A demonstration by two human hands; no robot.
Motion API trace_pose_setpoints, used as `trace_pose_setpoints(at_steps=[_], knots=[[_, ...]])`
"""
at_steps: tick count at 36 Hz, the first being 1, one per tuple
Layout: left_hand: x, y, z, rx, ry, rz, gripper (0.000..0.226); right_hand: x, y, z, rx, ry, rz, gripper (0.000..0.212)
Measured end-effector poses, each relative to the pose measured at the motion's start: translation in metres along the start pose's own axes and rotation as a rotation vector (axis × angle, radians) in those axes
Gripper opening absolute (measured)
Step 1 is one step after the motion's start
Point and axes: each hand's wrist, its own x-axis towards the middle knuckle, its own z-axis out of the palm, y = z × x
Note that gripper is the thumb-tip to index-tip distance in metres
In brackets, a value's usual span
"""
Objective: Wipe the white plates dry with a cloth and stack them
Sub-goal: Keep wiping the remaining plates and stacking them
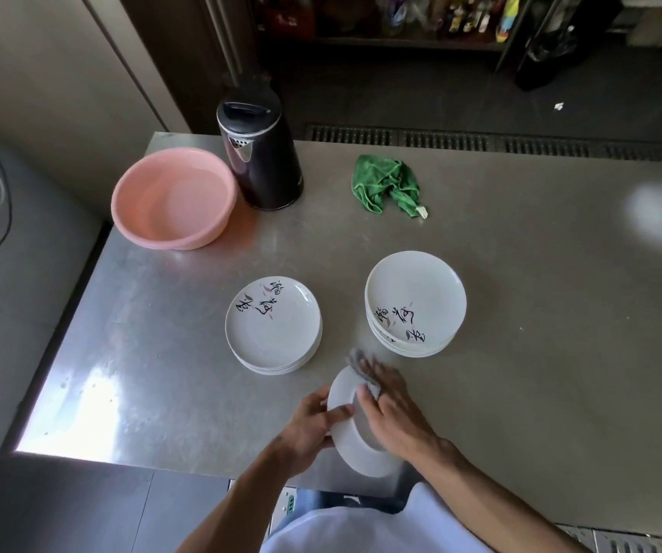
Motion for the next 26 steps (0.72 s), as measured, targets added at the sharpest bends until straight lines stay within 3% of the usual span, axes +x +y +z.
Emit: trace_pose_setpoints(at_steps=[3,5,7,9,11,14,17,20,24,26], knots=[[0.0,0.001,0.002,0.037,-0.008,0.015,0.04,-0.012,-0.008,0.001,0.016,-0.032,-0.286,0.056],[0.0,-0.001,0.003,0.041,-0.005,0.016,0.041,-0.012,-0.004,0.004,-0.017,0.0,-0.283,0.056],[0.0,-0.002,0.002,-0.004,0.006,0.004,0.043,-0.005,-0.001,0.007,-0.025,0.059,-0.04,0.058],[0.0,-0.006,0.0,-0.061,0.01,0.002,0.046,0.002,0.0,0.004,0.135,0.055,0.297,0.059],[0.001,-0.011,-0.003,-0.097,0.025,0.002,0.055,0.006,0.002,0.002,0.261,0.042,0.419,0.059],[0.0,-0.014,-0.004,-0.079,0.028,0.014,0.064,0.001,-0.001,0.0,0.243,0.058,0.317,0.056],[-0.003,-0.009,-0.002,-0.001,0.007,0.027,0.059,-0.006,-0.015,0.0,0.178,0.082,0.004,0.051],[-0.005,-0.006,-0.001,0.04,-0.024,0.039,0.051,-0.013,-0.024,0.005,0.137,-0.034,-0.243,0.053],[-0.007,-0.007,0.0,0.084,-0.021,0.016,0.041,-0.015,-0.012,0.008,-0.01,0.017,-0.249,0.056],[-0.007,-0.006,0.0,0.079,-0.012,-0.013,0.045,-0.01,-0.002,0.005,-0.086,0.032,-0.067,0.057]])
